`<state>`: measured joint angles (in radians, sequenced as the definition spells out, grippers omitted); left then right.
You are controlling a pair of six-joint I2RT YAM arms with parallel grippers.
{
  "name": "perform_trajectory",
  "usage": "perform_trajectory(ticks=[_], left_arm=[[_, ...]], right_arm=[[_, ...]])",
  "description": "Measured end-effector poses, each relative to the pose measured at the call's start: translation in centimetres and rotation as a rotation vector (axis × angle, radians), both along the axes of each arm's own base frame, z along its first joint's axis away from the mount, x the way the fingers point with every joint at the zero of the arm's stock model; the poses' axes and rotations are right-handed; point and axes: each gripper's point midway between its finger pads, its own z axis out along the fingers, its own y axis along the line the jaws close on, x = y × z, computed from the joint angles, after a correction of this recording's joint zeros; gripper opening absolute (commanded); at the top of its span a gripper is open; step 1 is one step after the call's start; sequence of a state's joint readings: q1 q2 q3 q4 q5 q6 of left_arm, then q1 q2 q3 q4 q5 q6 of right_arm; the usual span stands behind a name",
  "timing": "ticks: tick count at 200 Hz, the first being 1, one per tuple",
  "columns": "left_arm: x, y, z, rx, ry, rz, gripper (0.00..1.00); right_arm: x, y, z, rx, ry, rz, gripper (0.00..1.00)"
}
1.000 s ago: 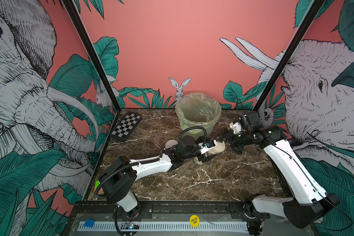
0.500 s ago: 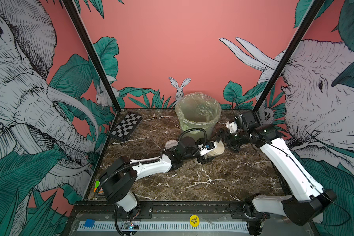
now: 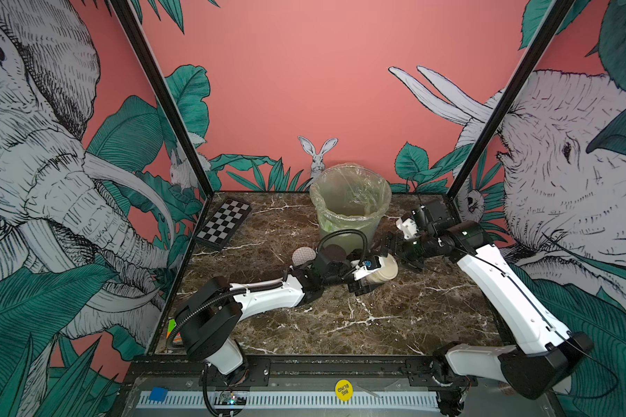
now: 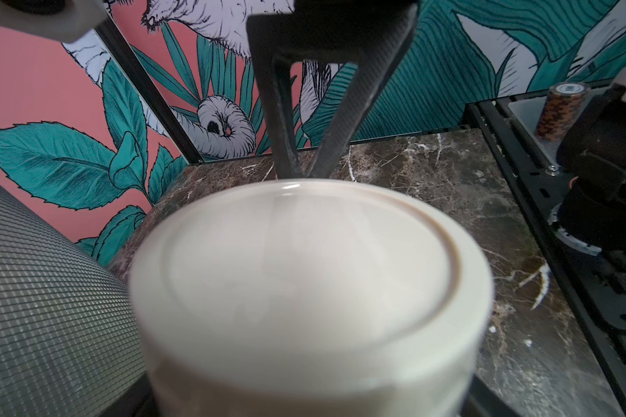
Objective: Empty moldy rice from jars
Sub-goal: Unscrew the lid from the jar.
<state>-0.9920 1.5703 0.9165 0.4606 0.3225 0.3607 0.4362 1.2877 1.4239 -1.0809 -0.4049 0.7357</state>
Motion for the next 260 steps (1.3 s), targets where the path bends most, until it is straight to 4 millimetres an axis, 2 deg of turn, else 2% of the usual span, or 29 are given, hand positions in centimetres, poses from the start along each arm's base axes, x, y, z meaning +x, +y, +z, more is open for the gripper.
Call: perform_trajectory(ticks=[124,146,182,224,260], left_arm=[[-0.8,-0.1,0.0,-0.009,0.04,-0.052,0.0],[-0.7,-0.1,0.0,-0.012,0.05,-0.046,0.0],[0.5,0.5,0.2,-0.025,0.075,-0.002,0.0],[1.6,1.3,2.2,-0.072,0.054,0.046,0.0],[1.5,1.4,2.8,-0.088,0.054,0.046,0.0]], right_arm=[[0.2,-0.1,0.3,-0.045,-0.103,0.123,0.99],[0.6,-0.3,0.9,-0.057,-0.141,0.132,0.99],[1.0,-1.4,1.9,-0.066,-0.18,0.112,0.99],[1.0,-2.7,2.8,-0.04,-0.192,0.07,0.99],[0.0,-2.9,5.3,0.027,-0.289,0.105,0.99]])
